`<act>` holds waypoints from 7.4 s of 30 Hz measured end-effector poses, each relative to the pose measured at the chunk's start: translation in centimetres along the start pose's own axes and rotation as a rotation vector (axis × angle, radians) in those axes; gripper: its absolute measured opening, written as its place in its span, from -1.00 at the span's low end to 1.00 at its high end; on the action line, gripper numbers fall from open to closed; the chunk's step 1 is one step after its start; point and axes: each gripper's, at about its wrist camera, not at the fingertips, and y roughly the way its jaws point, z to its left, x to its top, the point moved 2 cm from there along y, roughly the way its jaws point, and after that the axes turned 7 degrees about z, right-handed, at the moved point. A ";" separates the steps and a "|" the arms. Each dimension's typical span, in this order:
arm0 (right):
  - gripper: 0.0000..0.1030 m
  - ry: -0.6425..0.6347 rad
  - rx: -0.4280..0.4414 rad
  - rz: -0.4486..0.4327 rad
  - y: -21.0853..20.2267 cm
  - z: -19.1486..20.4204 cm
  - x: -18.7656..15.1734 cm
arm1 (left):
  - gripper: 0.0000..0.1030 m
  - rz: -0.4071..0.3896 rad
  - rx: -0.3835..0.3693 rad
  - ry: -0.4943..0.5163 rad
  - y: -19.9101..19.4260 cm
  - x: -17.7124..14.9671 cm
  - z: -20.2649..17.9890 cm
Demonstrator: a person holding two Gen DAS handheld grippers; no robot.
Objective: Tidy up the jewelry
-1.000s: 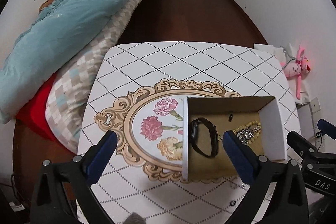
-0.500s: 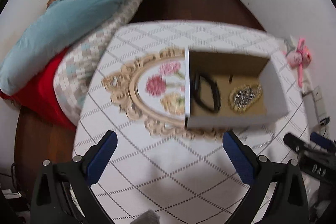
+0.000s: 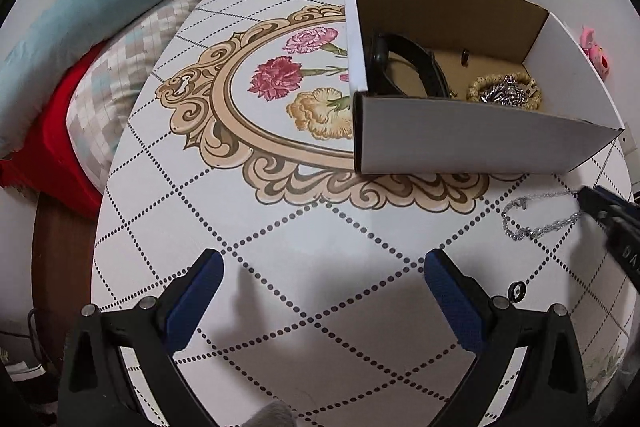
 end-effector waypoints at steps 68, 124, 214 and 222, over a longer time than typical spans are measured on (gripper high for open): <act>-1.00 -0.090 0.310 -0.059 -10.4 2.0 9.2 | -0.78 0.015 -0.284 0.129 -5.8 15.8 -3.1; 0.99 0.003 0.004 -0.248 -20.5 -0.1 -0.3 | 1.00 -0.332 -0.105 -0.048 -21.0 0.7 3.2; 1.00 -0.042 -0.040 -0.151 -20.8 0.6 4.1 | 1.00 -0.192 -0.077 -0.037 -19.2 4.8 2.7; 1.00 -0.041 -0.038 -0.150 -20.8 0.8 4.0 | 1.00 -0.189 -0.077 -0.035 -19.1 4.6 2.8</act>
